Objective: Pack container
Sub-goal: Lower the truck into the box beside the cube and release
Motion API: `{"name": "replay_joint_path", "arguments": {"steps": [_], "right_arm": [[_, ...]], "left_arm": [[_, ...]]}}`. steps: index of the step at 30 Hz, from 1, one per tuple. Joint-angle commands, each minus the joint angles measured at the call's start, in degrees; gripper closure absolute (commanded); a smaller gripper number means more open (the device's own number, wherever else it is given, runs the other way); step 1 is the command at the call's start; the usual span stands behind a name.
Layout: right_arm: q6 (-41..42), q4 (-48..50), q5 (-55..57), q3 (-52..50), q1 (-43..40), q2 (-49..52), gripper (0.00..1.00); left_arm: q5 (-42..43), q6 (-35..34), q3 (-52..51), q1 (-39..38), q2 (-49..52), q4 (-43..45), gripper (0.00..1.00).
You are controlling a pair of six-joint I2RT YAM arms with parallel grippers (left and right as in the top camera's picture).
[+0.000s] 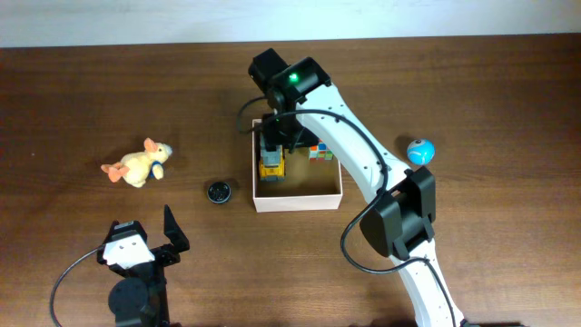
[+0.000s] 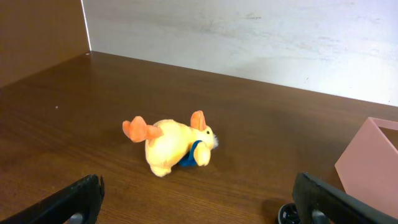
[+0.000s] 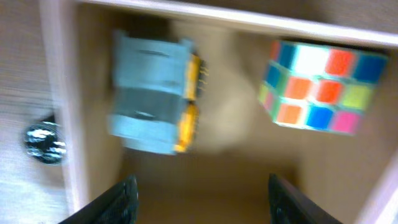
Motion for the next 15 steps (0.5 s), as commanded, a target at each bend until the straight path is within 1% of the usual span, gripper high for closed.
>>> {"name": "replay_joint_path", "arguments": {"steps": [1, 9, 15], "right_arm": [[-3.58, -0.92, 3.72, -1.2, -1.18, -1.29, 0.39], [-8.94, 3.19, 4.13, -8.09, -2.69, -1.18, 0.38], [-9.77, 8.28, 3.87, -13.9, -2.84, -1.16, 0.39]], "left_arm": [[1.01, 0.11, -0.46, 0.35, -0.07, 0.24, 0.01], [1.01, 0.11, -0.46, 0.35, -0.07, 0.22, 0.01], [1.01, 0.11, -0.46, 0.35, -0.07, 0.24, 0.01]]}}
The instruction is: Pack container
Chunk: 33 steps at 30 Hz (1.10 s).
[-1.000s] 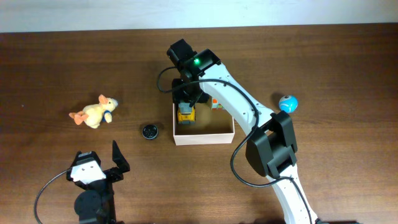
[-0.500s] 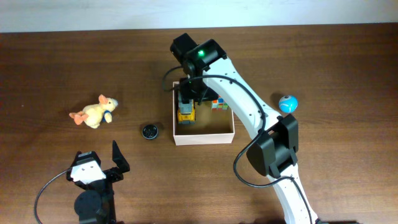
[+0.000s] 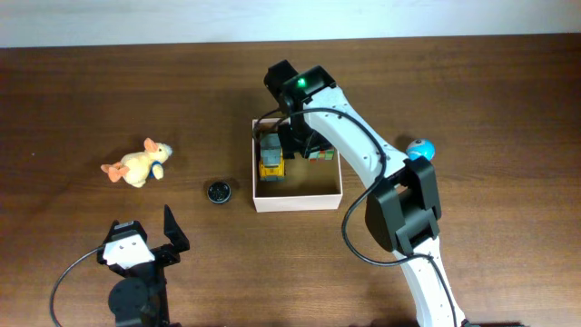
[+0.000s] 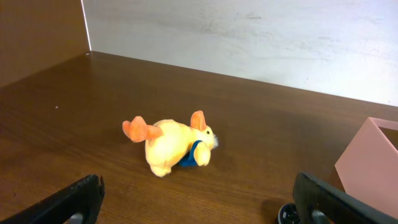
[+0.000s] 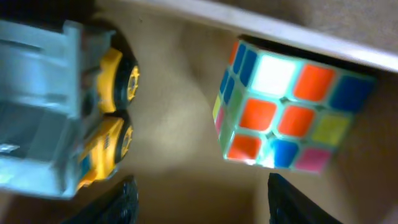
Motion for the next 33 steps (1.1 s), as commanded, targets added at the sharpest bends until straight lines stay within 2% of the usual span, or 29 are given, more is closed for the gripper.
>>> {"name": "replay_joint_path", "arguments": {"steps": [1, 9, 13, 16, 22, 25, 33], "right_arm": [[-1.31, 1.4, 0.85, -2.43, -0.22, -1.05, 0.39], [-2.16, 7.17, -3.08, -3.82, -0.17, -0.68, 0.41], [-2.12, 8.76, -4.13, -3.82, -0.15, -0.52, 0.49], [-2.12, 9.25, -4.68, -3.82, -0.15, -0.46, 0.51], [-2.12, 9.29, -5.38, -3.82, -0.15, -0.44, 0.5], [-2.14, 9.25, -5.33, -3.82, -0.17, -0.44, 0.43], [-2.19, 7.34, -3.37, -3.82, -0.22, -0.44, 0.43]], "left_arm": [[1.03, 0.11, -0.46, 0.35, -0.07, 0.2, 0.01], [1.01, 0.11, -0.46, 0.35, -0.07, 0.2, 0.01], [1.01, 0.11, -0.46, 0.35, -0.07, 0.2, 0.01], [1.01, 0.11, -0.46, 0.35, -0.07, 0.2, 0.01], [1.01, 0.11, -0.46, 0.35, -0.07, 0.2, 0.01], [1.01, 0.11, -0.46, 0.35, -0.07, 0.2, 0.01], [1.01, 0.11, -0.46, 0.35, -0.07, 0.2, 0.01]]}}
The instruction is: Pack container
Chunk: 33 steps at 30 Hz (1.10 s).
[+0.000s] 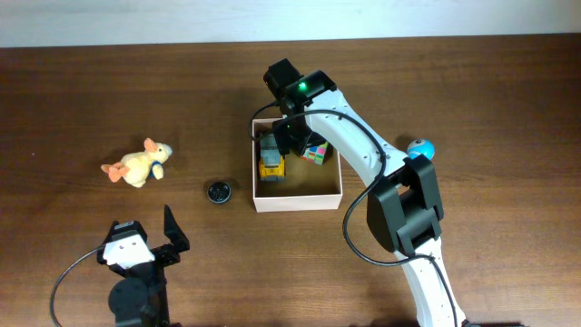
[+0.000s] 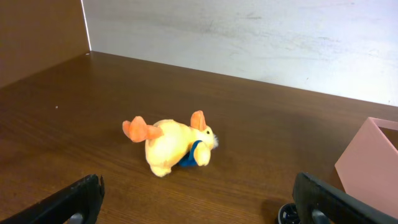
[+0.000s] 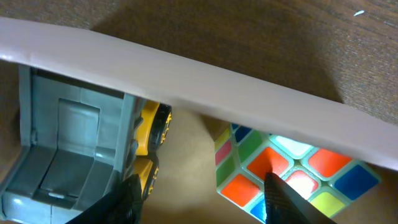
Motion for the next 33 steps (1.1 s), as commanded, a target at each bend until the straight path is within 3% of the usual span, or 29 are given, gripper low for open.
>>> {"name": "replay_joint_path", "arguments": {"steps": [1, 10, 23, 33], "right_arm": [[-0.26, -1.38, -0.33, -1.49, -0.07, 0.11, 0.43], [-1.7, -2.03, -4.07, 0.13, 0.0, -0.02, 0.42], [-3.34, -2.14, -4.09, 5.07, -0.02, -0.02, 0.31], [-3.32, -1.77, -4.74, 5.88, 0.11, 0.13, 0.31]], "left_arm": [[1.03, 0.11, -0.46, 0.35, -0.07, 0.2, 0.01], [1.01, 0.11, -0.46, 0.35, -0.07, 0.2, 0.01], [1.01, 0.11, -0.46, 0.35, -0.07, 0.22, 0.01], [1.01, 0.11, -0.46, 0.35, -0.07, 0.2, 0.01]]}}
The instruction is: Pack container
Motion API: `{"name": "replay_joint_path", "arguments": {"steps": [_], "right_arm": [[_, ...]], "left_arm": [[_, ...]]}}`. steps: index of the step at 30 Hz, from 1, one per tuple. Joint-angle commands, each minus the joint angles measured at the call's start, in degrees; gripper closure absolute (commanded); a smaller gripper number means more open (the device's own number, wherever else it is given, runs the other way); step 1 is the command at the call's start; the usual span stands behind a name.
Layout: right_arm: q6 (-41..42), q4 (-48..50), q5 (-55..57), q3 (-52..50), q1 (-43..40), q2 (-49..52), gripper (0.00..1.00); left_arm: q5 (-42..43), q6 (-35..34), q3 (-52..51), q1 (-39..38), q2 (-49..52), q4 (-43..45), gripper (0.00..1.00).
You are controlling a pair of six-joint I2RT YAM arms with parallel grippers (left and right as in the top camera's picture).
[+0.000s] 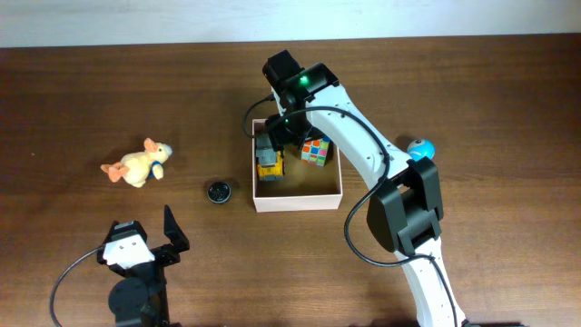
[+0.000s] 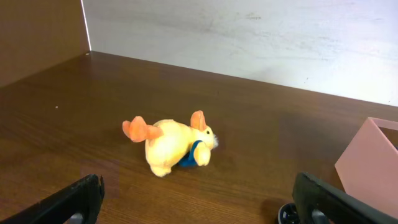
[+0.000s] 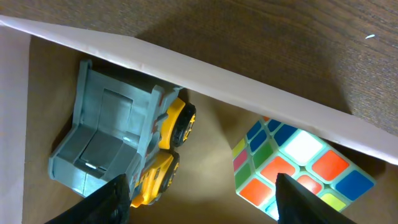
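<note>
The open pale box (image 1: 298, 202) holds a grey-and-yellow toy truck (image 1: 270, 156) on its left and a colour cube (image 1: 315, 151) at its back right. My right gripper (image 1: 283, 127) hangs open over the box's back-left part with nothing in it. In the right wrist view, the truck (image 3: 124, 149) and cube (image 3: 298, 168) lie below the box wall (image 3: 249, 81), and the right gripper (image 3: 205, 202) is over the gap between them. A yellow plush duck (image 1: 138, 164) lies at the far left, also seen in the left wrist view (image 2: 172, 144). My left gripper (image 2: 199, 205) rests open near the front edge.
A small black round cap (image 1: 218, 192) lies just left of the box. A blue ball (image 1: 420, 151) sits to its right, beside the right arm. The box's pink side (image 2: 373, 167) shows at the right of the left wrist view.
My right gripper has drawn a little away from the box floor, so more of the truck and the back wall shows. Truck, cube, duck and left arm have not moved.
My right gripper stood open over the truck in the box, then over the gap between truck and cube, close to the floor. Later it was by the back wall with the cube turned askew. It is now slightly farther out, and the left arm stayed still.
</note>
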Motion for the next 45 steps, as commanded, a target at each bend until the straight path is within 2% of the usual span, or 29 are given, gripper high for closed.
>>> {"name": "replay_joint_path", "arguments": {"steps": [1, 14, 17, 20, 32, 34, 37, 42, 45], "right_arm": [[-0.61, 0.5, -1.22, 1.33, 0.13, 0.17, 0.31], [-0.59, 3.54, -4.02, -0.55, 0.87, 0.55, 0.32], [-0.61, 3.52, -4.0, -0.55, 0.87, 0.98, 0.33], [-0.61, 3.52, -4.0, -0.55, 0.87, 1.84, 0.39], [-0.61, 3.54, -4.02, -0.55, -1.27, 2.84, 0.41], [-0.63, 3.5, -4.46, -0.55, -2.03, 2.84, 0.5], [-0.66, 3.54, -5.27, -0.5, -2.93, 2.73, 0.56], [-2.16, 3.56, -5.97, -0.42, -3.08, 2.73, 0.56], [-2.58, 3.76, -5.95, -0.42, -2.99, 2.73, 0.6]], "left_arm": [[1.01, 0.11, -0.46, 0.35, -0.07, 0.2, 0.01], [1.01, 0.11, -0.46, 0.35, -0.07, 0.22, 0.01], [1.03, 0.11, -0.46, 0.35, -0.07, 0.2, 0.01], [1.01, 0.11, -0.46, 0.35, -0.07, 0.2, 0.01], [1.01, 0.11, -0.46, 0.35, -0.07, 0.2, 0.01], [1.01, 0.11, -0.46, 0.35, -0.07, 0.2, 0.01], [1.01, 0.11, -0.46, 0.35, -0.07, 0.2, 0.01], [1.01, 0.11, -0.46, 0.35, -0.07, 0.2, 0.01], [1.01, 0.11, -0.46, 0.35, -0.07, 0.2, 0.01]]}}
